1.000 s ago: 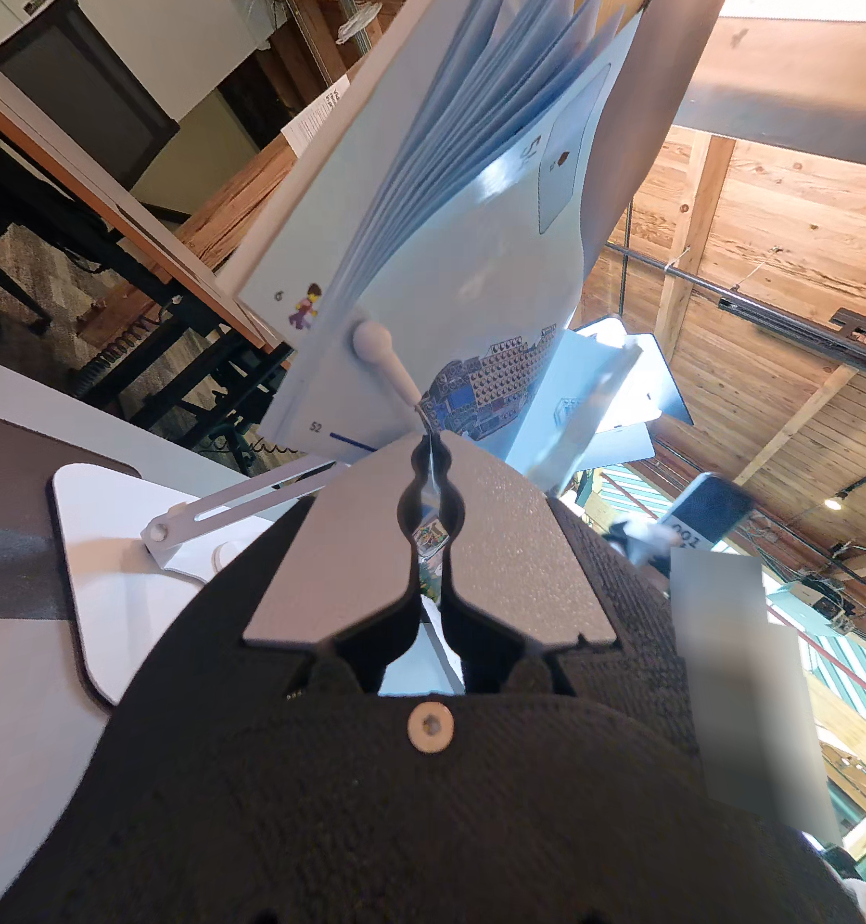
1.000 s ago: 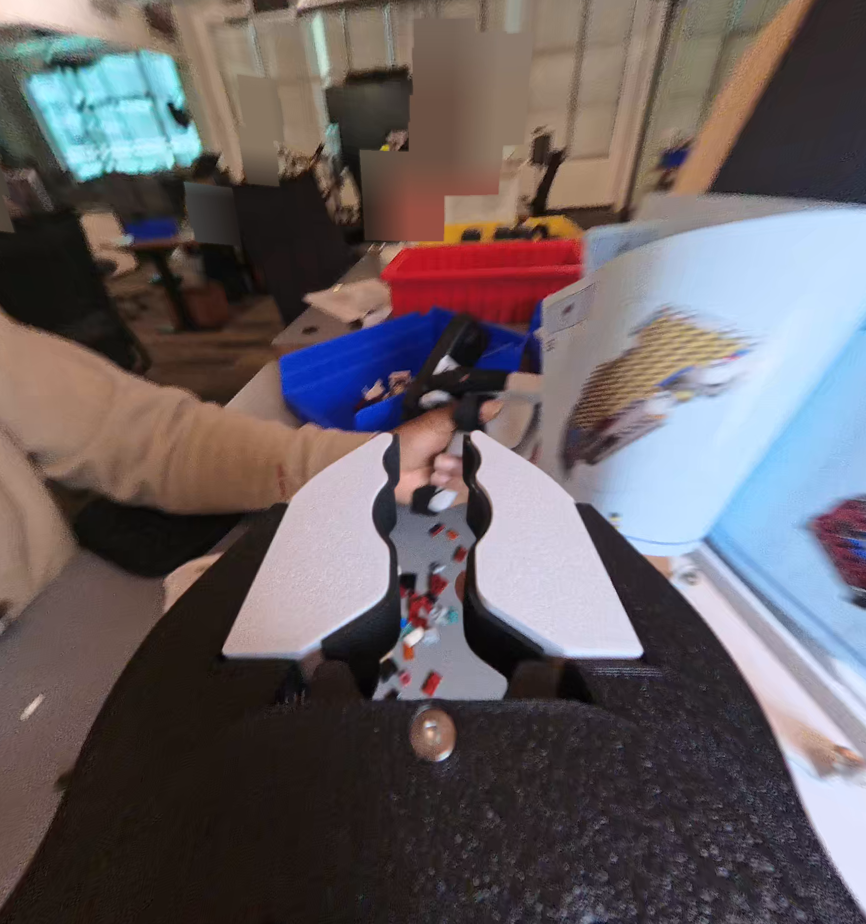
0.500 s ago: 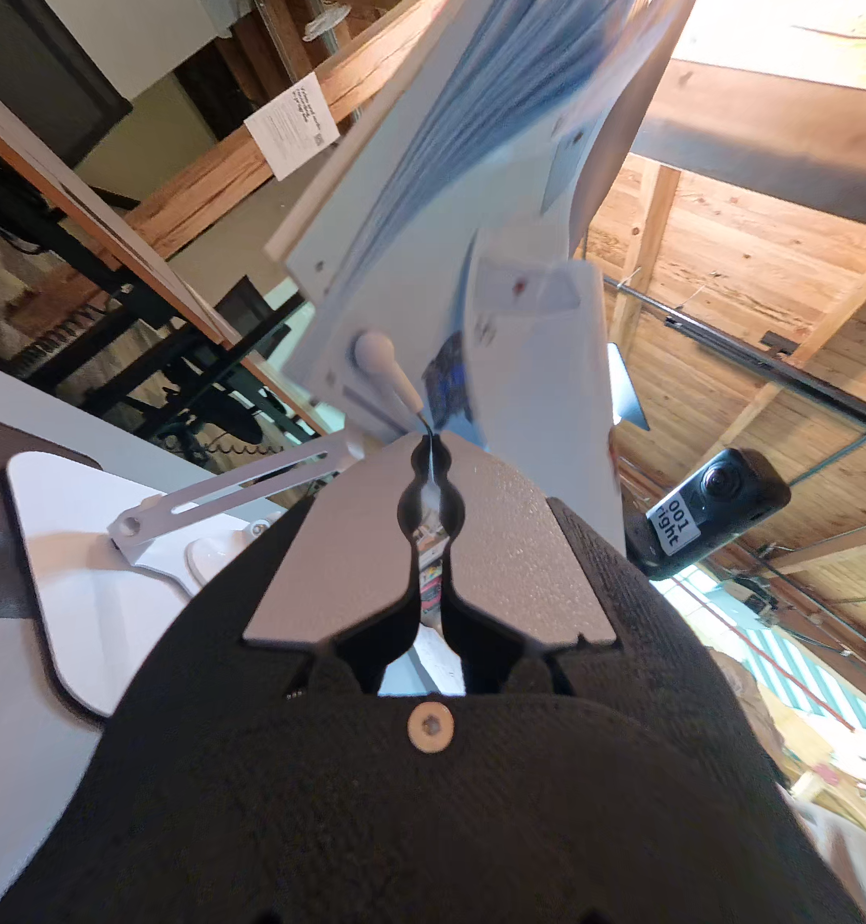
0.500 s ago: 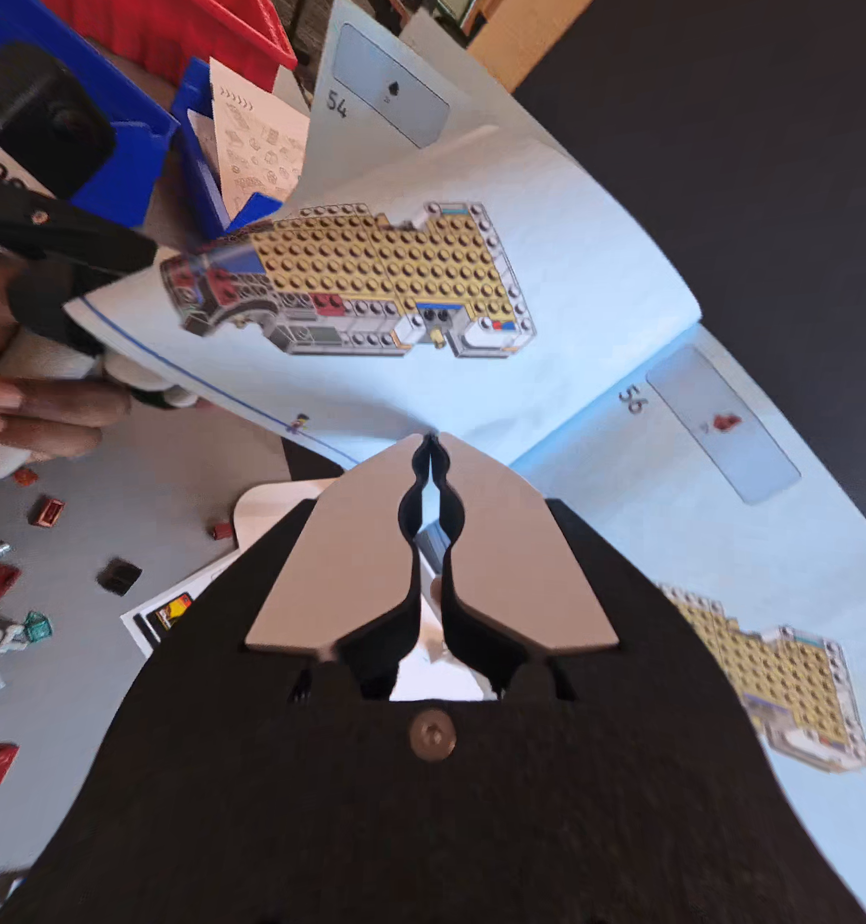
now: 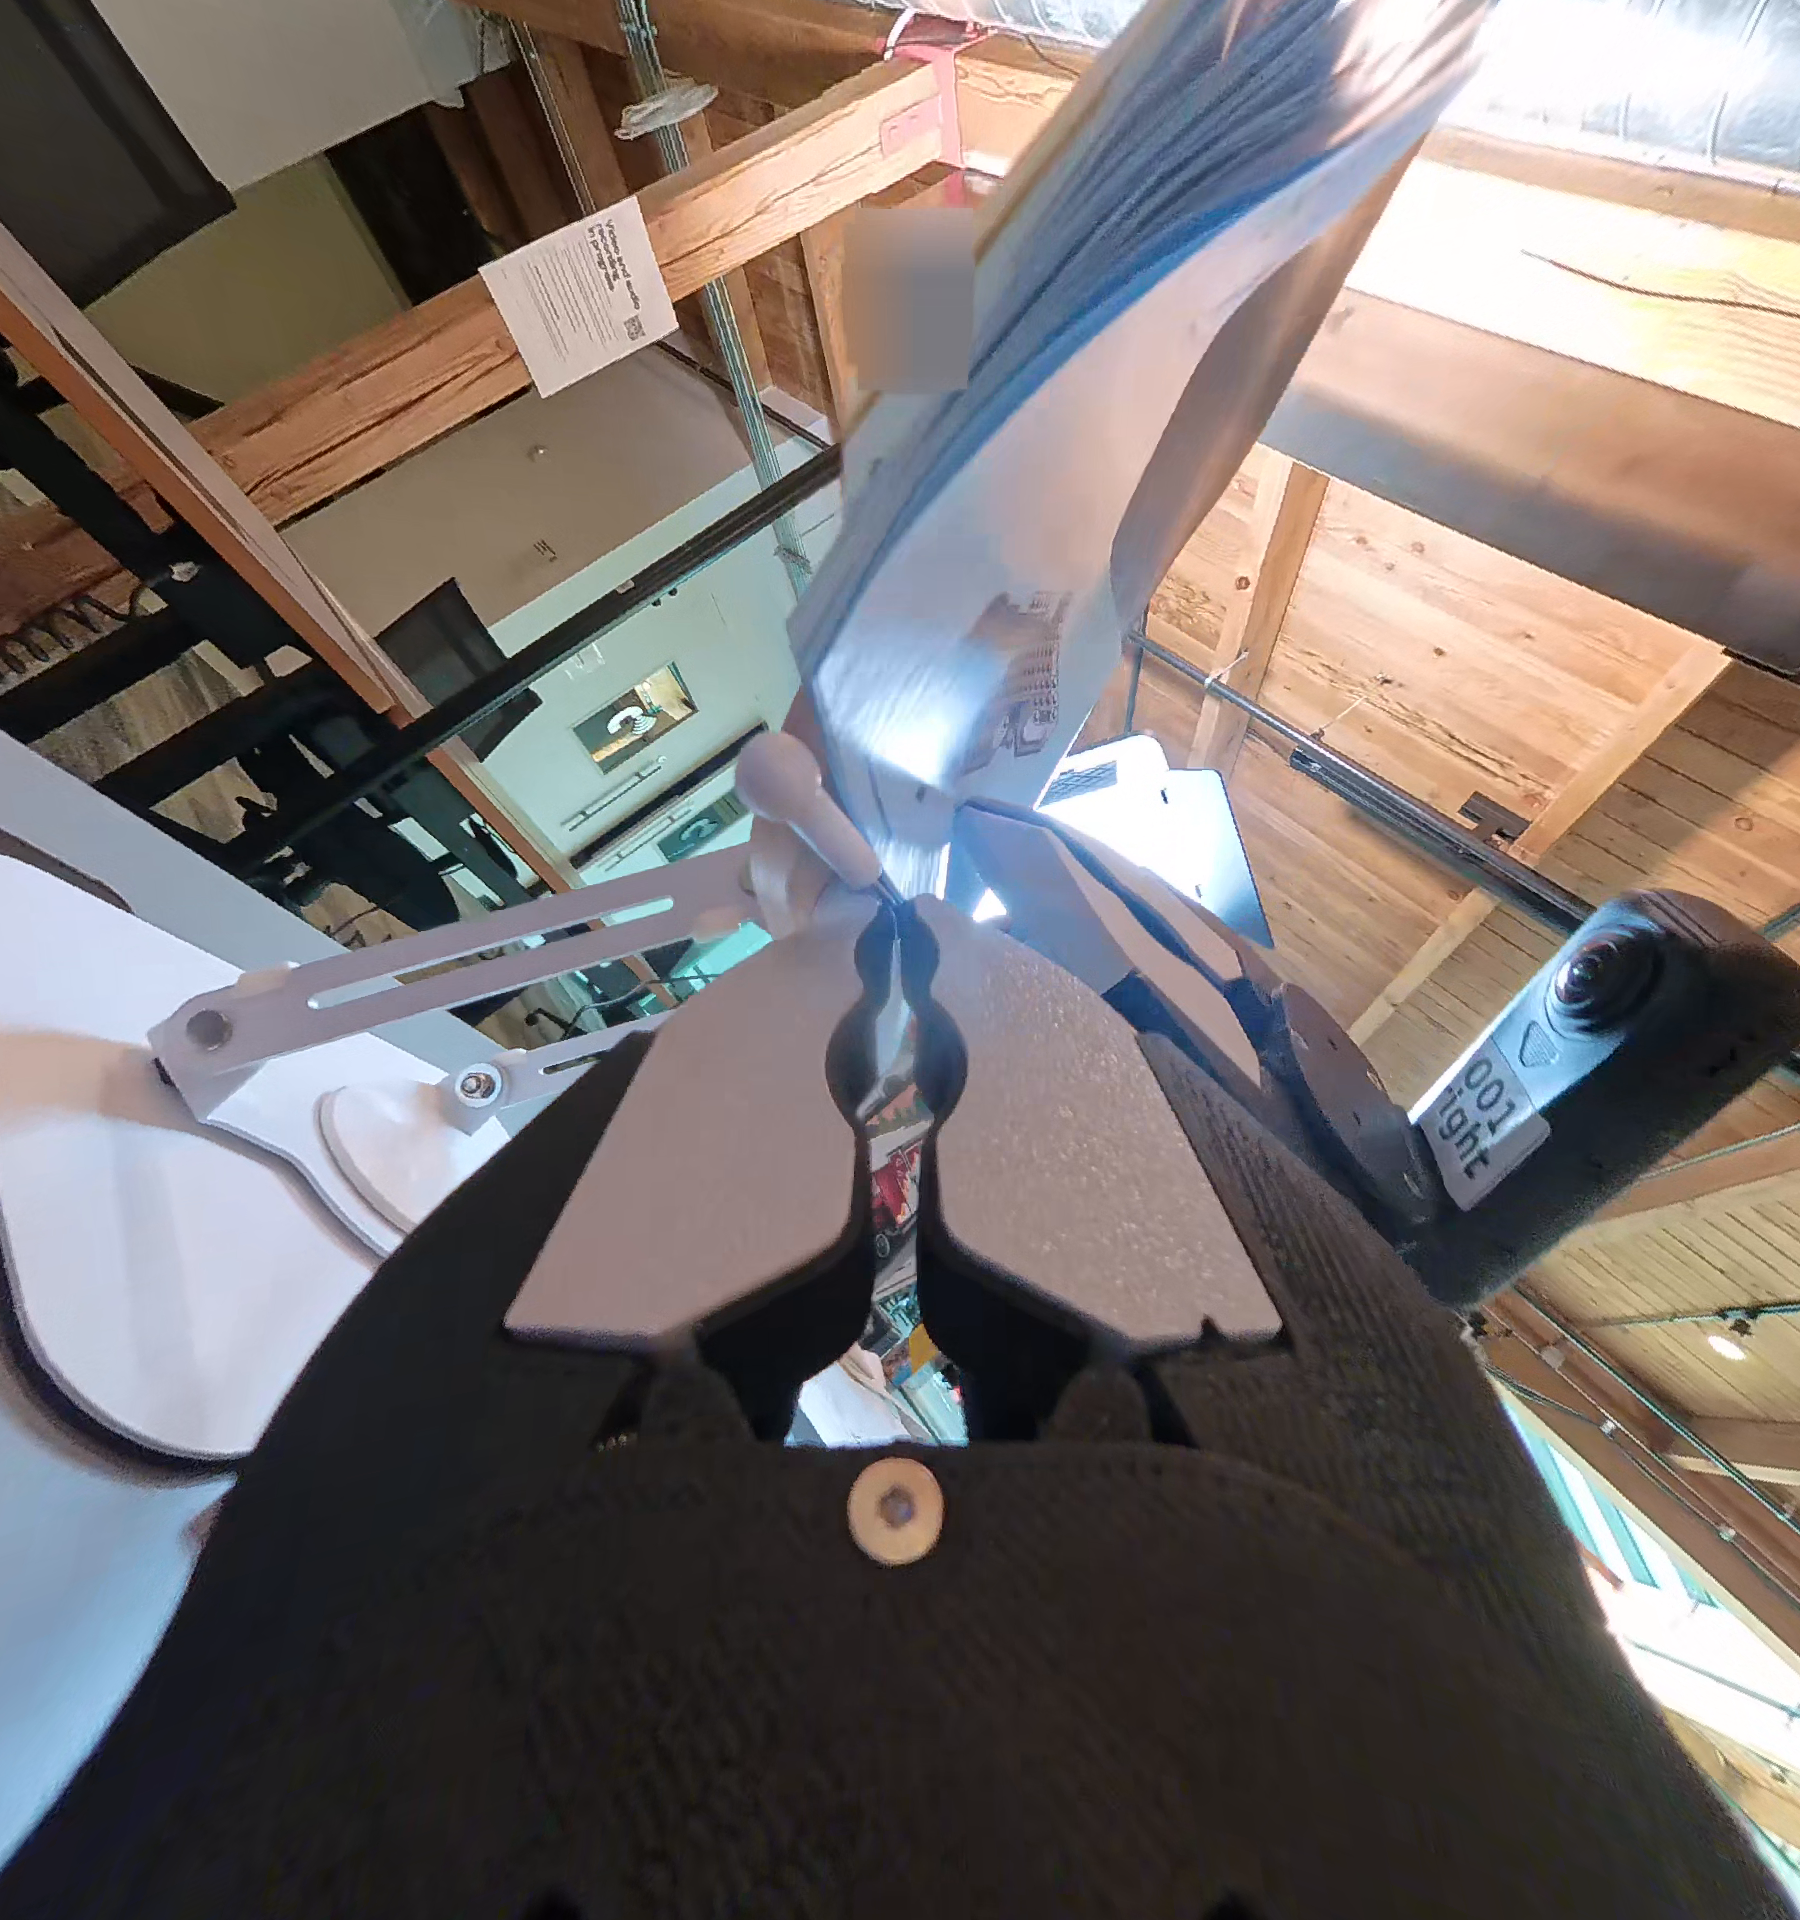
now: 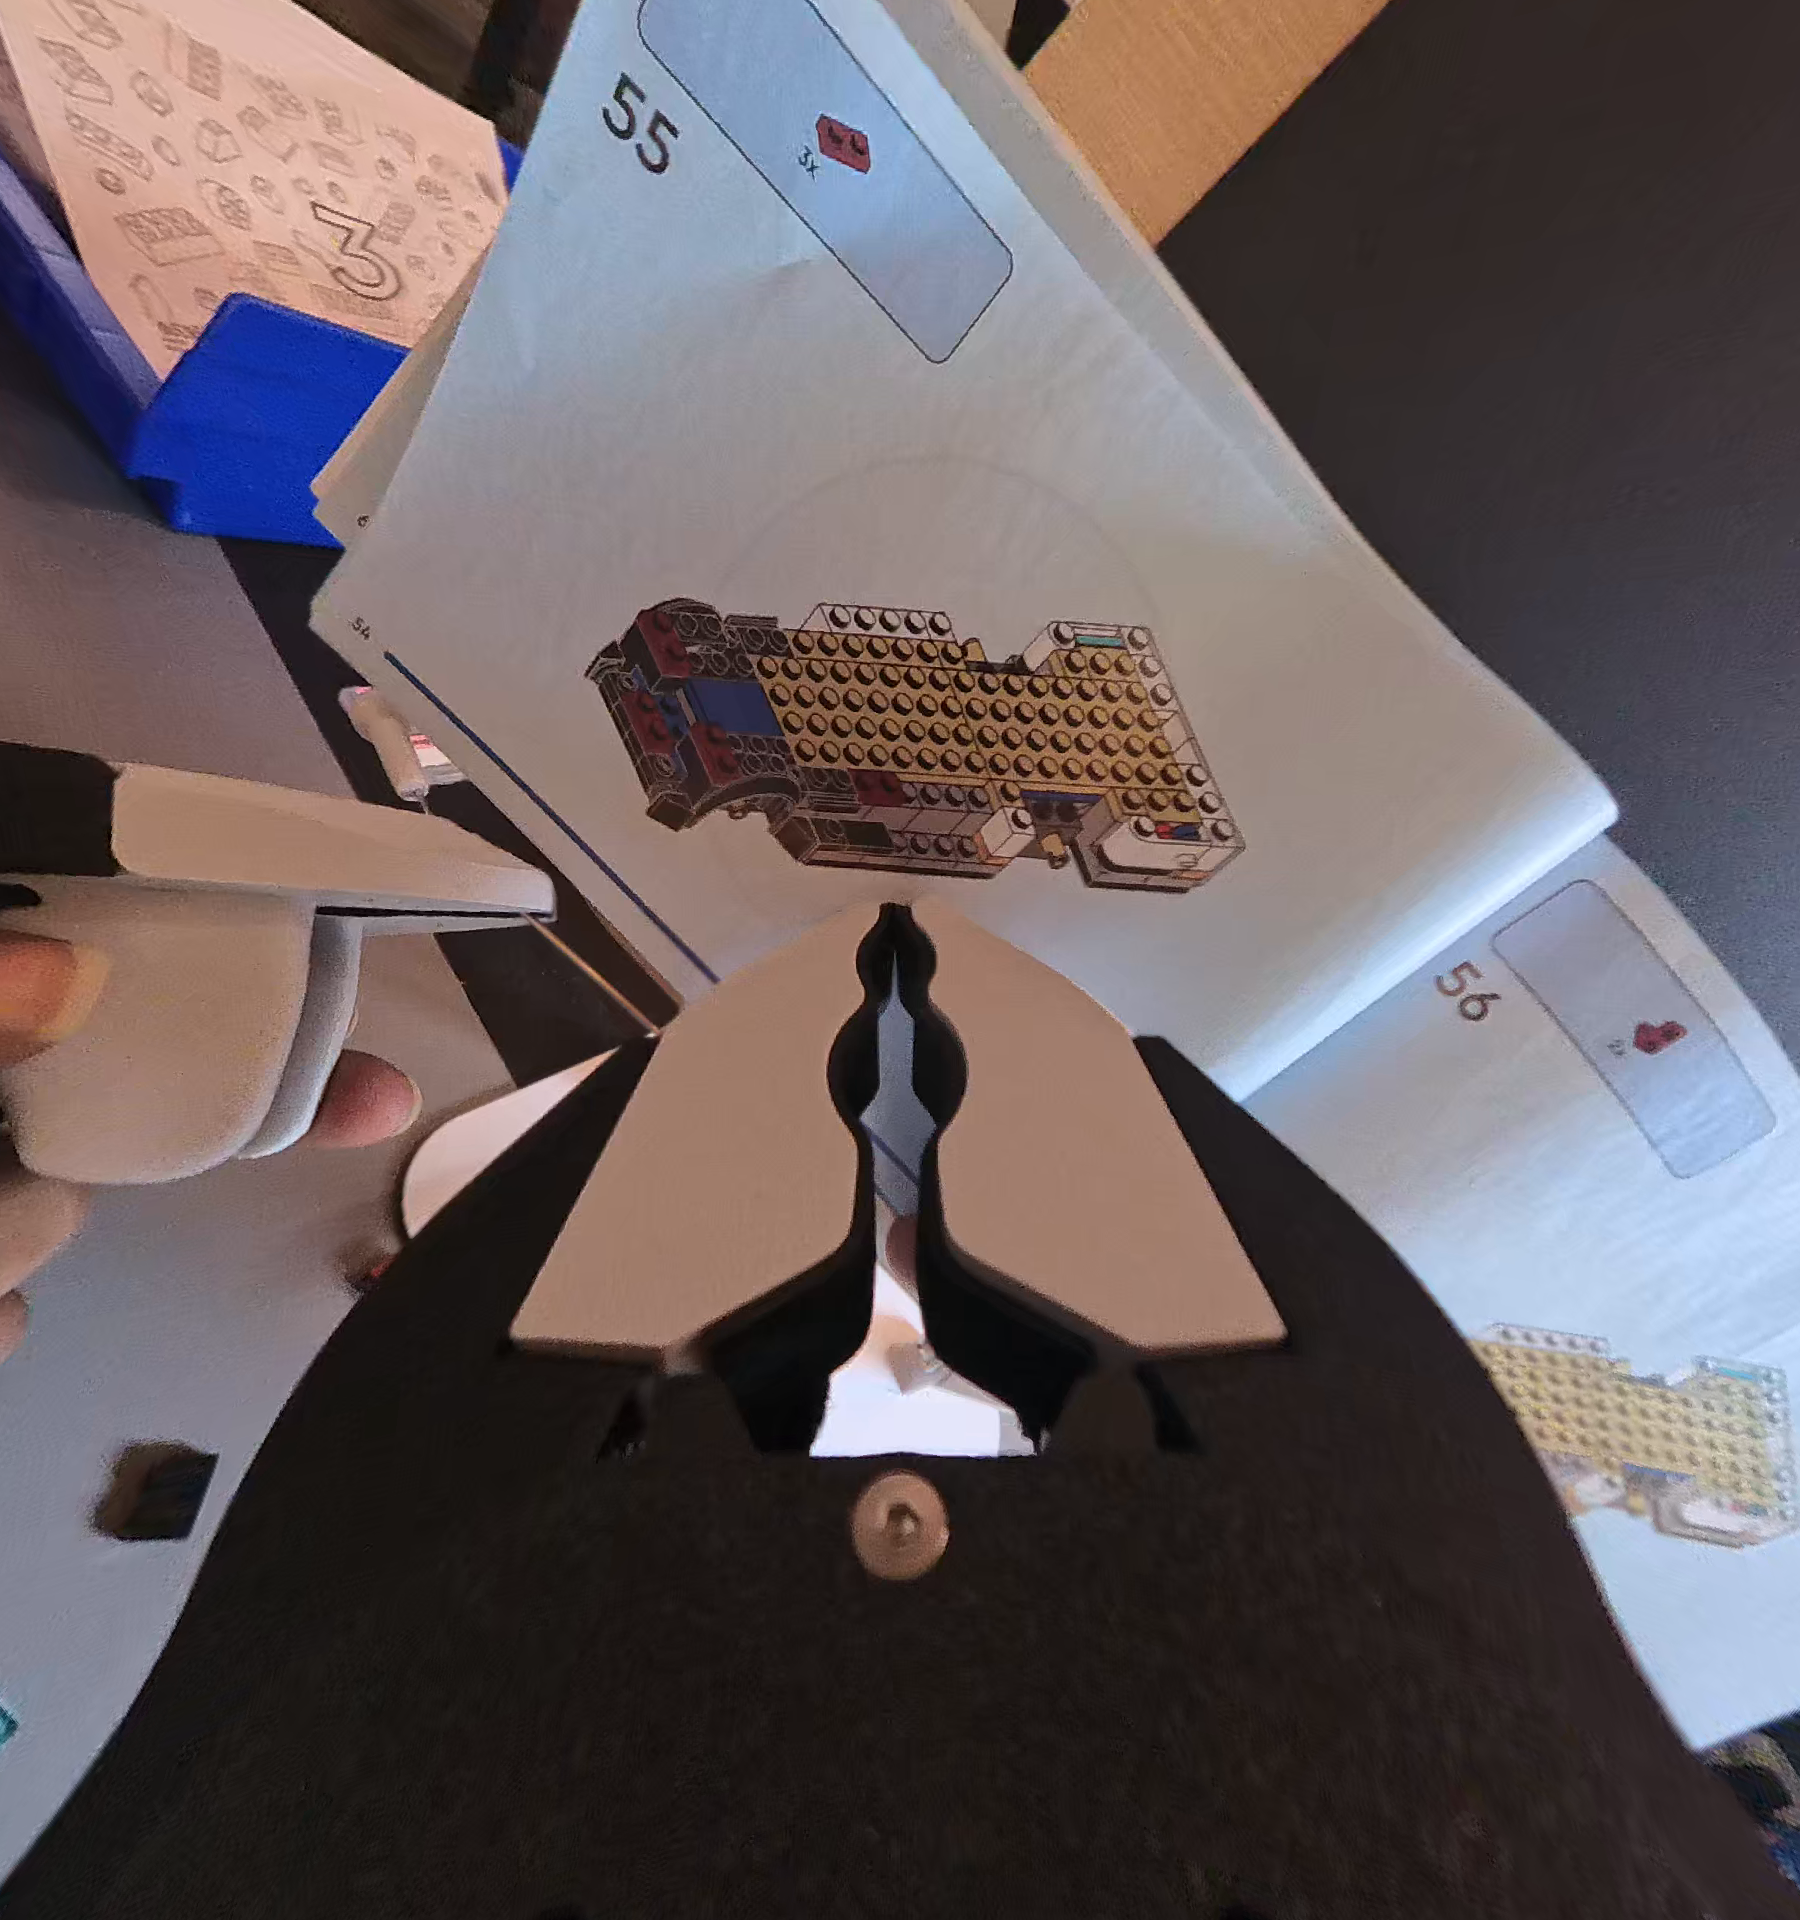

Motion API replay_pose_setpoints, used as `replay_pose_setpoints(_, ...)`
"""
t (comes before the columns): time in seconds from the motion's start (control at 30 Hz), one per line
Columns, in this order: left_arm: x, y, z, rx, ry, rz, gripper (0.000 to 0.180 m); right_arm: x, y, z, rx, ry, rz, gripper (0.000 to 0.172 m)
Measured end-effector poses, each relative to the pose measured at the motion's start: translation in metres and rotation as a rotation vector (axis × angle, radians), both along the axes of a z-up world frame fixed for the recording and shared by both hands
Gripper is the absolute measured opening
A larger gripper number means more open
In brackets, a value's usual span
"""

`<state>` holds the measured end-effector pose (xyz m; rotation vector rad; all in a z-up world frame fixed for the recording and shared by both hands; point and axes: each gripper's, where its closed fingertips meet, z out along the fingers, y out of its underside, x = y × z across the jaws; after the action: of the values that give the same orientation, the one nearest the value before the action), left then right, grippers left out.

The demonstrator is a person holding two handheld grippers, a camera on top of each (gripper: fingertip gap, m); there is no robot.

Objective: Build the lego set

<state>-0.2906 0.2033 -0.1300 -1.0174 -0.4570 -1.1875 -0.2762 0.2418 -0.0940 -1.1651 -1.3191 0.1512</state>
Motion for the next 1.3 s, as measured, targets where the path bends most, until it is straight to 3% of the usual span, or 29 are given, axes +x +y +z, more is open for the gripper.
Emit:
replay_pose_setpoints(0.33,0.002,-0.004,0.003,-0.079,0.029,0.124,0.001,-0.014,-0.009,-0.007,-0.041,0.016,-0.002,0.000)
replay_pose_setpoints(0.5,0.004,-0.003,0.017,-0.157,0.318,0.252,0.001,-0.027,-0.014,-0.009,-0.025,-0.092,0.010,0.000)
replay_pose_setpoints(0.67,0.003,0.002,0.023,-0.194,0.514,0.291,0.001,-0.030,-0.015,-0.004,-0.070,-0.108,0.037,0.000)
replay_pose_setpoints(0.8,0.006,0.004,0.029,-0.210,0.666,0.316,0.002,-0.009,-0.023,0.017,-0.145,0.072,0.117,0.000)
replay_pose_setpoints(0.93,0.006,0.005,0.031,-0.217,0.707,0.325,0.002,0.041,-0.006,0.044,-0.204,0.311,0.115,0.000)
replay_pose_setpoints(1.13,0.015,0.008,0.039,-0.234,0.881,0.385,0.002,0.056,0.030,0.005,-0.234,0.207,0.056,0.000)
replay_pose_setpoints(1.3,0.039,0.024,0.048,-0.253,1.297,0.377,0.001,0.046,0.024,0.005,-0.160,0.129,0.065,0.000)
